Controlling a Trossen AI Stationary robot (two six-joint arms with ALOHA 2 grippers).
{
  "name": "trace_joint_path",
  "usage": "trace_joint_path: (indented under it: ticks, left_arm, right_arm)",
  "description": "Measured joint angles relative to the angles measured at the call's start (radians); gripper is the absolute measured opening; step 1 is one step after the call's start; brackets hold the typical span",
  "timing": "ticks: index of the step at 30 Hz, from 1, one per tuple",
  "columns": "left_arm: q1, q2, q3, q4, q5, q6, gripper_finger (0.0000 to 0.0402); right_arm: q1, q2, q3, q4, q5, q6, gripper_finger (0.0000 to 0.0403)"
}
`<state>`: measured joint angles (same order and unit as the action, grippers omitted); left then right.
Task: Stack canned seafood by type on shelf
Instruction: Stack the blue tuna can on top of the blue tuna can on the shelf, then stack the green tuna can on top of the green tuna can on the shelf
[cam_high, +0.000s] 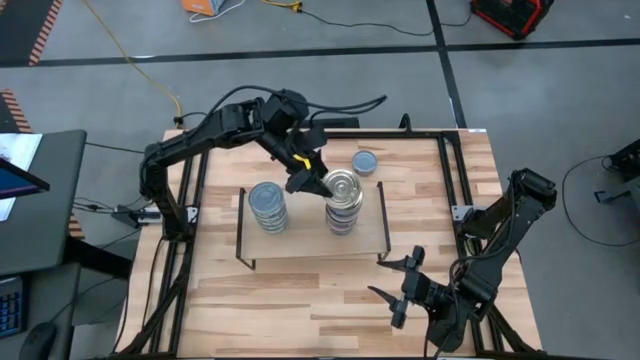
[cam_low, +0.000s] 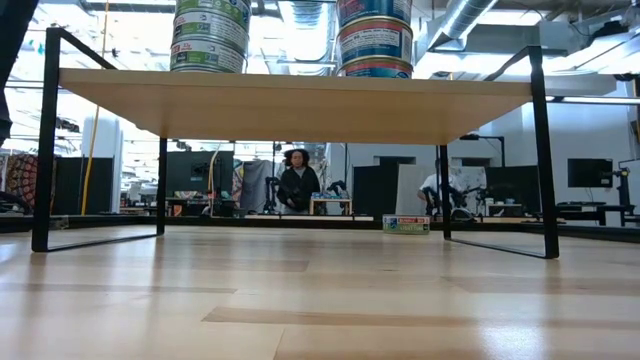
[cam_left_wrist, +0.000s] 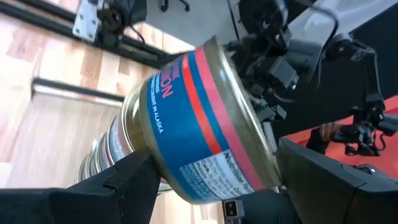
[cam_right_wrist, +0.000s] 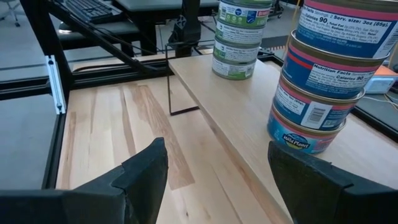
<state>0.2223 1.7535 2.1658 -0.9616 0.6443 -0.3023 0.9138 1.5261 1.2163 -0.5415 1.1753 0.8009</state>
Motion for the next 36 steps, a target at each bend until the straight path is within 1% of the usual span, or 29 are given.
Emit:
trace_joint_path:
  ticks: [5, 8, 11, 16, 18, 20, 27, 34, 36]
  left_arm:
    - [0.01, 0.0, 0.041, -0.008, -0.002, -0.002, 0.0299]
    - [-0.004, 0.0, 0.043, -0.02, -0.035, 0.0, 0.0299]
    - [-0.019, -0.002, 0.02, -0.048, -0.097, 0.024, 0.0298]
    - [-0.012, 0.0, 0.002, -0.037, -0.08, 0.016, 0.0298]
    - [-0.013, 0.0, 0.012, -0.021, -0.067, -0.002, 0.0297]
    - [-0.017, 0.0, 0.03, -0.043, -0.043, 0.018, 0.0297]
    - [-0.003, -0.002, 0.039, -0.029, -0.054, -0.006, 0.0297]
    - [0.009, -0.002, 0.038, -0.056, -0.073, 0.013, 0.0297]
    - [0.02, -0.006, 0.057, -0.072, -0.074, 0.052, 0.0297]
  right_arm:
    - [0.0, 0.0, 0.0, 0.0, 0.0, 0.0, 0.0301]
    - [0.0, 0.0, 0.0, 0.0, 0.0, 0.0, 0.0301]
    - [-0.002, 0.0, 0.0, 0.004, 0.0, -0.005, 0.0301]
    - [-0.006, 0.0, 0.0, 0.006, 0.0, -0.004, 0.0301]
    - [-0.006, 0.0, 0.0, 0.006, 0.0, -0.005, 0.0301]
    - [-0.006, 0.0, 0.0, 0.005, 0.0, -0.005, 0.0301]
    - [-0.012, 0.0, 0.0, 0.005, -0.002, -0.005, 0.0301]
    - [-0.011, 0.0, 0.0, 0.006, -0.003, -0.005, 0.0301]
    - [-0.011, 0.0, 0.0, 0.005, -0.003, -0.005, 0.0301]
